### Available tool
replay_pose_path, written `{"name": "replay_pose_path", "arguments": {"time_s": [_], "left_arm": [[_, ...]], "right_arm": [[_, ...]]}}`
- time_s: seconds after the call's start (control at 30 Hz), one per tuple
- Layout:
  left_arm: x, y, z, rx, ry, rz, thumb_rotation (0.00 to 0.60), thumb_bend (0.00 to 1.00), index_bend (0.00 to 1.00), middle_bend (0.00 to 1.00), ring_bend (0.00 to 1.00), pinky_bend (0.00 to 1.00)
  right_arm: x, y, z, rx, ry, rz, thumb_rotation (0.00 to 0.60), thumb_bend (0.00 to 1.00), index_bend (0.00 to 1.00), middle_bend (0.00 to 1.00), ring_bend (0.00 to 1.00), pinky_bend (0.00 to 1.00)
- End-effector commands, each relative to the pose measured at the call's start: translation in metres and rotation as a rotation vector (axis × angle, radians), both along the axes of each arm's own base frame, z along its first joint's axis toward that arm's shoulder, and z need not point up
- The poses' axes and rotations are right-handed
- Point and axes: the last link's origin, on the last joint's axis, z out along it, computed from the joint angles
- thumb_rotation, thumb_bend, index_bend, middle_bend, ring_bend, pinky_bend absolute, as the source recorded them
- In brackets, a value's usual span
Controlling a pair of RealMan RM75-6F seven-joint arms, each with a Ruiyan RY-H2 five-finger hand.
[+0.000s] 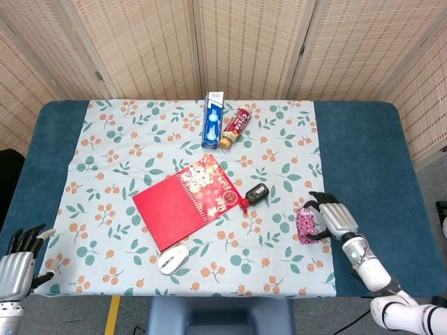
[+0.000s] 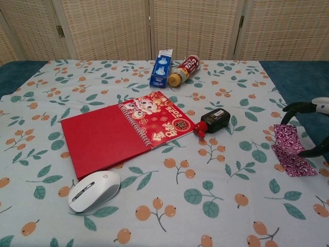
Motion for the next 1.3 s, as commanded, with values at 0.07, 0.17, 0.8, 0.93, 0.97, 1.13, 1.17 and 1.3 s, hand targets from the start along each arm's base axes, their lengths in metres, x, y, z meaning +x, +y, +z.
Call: {"name": "replay_pose_path", "arguments": {"time_s": [0.07, 0.17, 0.8, 0.93, 0.97, 1.13, 1.17, 1.3], "left_arm": [[0.001, 0.001, -0.001, -0.004, -0.002, -0.004, 0.600, 0.43, 0.23, 0.13, 0.13, 0.00], [0.001, 0.000, -0.002, -0.005, -0.004, -0.007, 0.600, 0.43, 0.23, 0.13, 0.13, 0.00], [-0.003, -0.003, 0.000, 0.004, -0.008, 0.007, 0.600, 0.43, 0.22, 0.13, 0.13, 0.00], [-0.003, -0.003, 0.000, 0.002, -0.008, 0.008, 0.600, 0.43, 0.22, 0.13, 0.14, 0.00], [-0.003, -0.003, 0.000, 0.003, -0.008, 0.008, 0.600, 0.43, 0.22, 0.13, 0.14, 0.00], [-0.004, -0.003, 0.000, 0.004, -0.007, 0.009, 0.600, 0.43, 0.22, 0.13, 0.14, 0.00], [-0.004, -0.003, 0.001, 0.004, -0.007, 0.009, 0.600, 0.43, 0.22, 0.13, 0.14, 0.00], [-0.004, -0.004, 0.001, 0.008, -0.006, 0.011, 0.600, 0.43, 0.22, 0.13, 0.14, 0.00]], "right_arm": [[-0.011, 0.015, -0.004, 0.008, -0.003, -0.008, 0.539, 0.21, 0.27, 0.09, 0.00, 0.00], [-0.013, 0.017, -0.007, 0.011, -0.006, -0.008, 0.540, 0.21, 0.27, 0.09, 0.00, 0.00], [-0.020, 0.012, -0.021, 0.034, 0.010, -0.006, 0.541, 0.21, 0.22, 0.09, 0.00, 0.00], [-0.020, 0.013, -0.021, 0.038, 0.016, -0.006, 0.539, 0.20, 0.21, 0.09, 0.00, 0.00], [-0.021, 0.014, -0.021, 0.041, 0.017, -0.006, 0.539, 0.21, 0.21, 0.09, 0.00, 0.00], [-0.022, 0.016, -0.021, 0.046, 0.024, -0.006, 0.540, 0.21, 0.21, 0.09, 0.00, 0.00], [-0.022, 0.017, -0.021, 0.049, 0.025, -0.006, 0.540, 0.21, 0.21, 0.09, 0.00, 0.00], [-0.022, 0.018, -0.020, 0.048, 0.022, -0.003, 0.540, 0.21, 0.21, 0.09, 0.00, 0.00]]}}
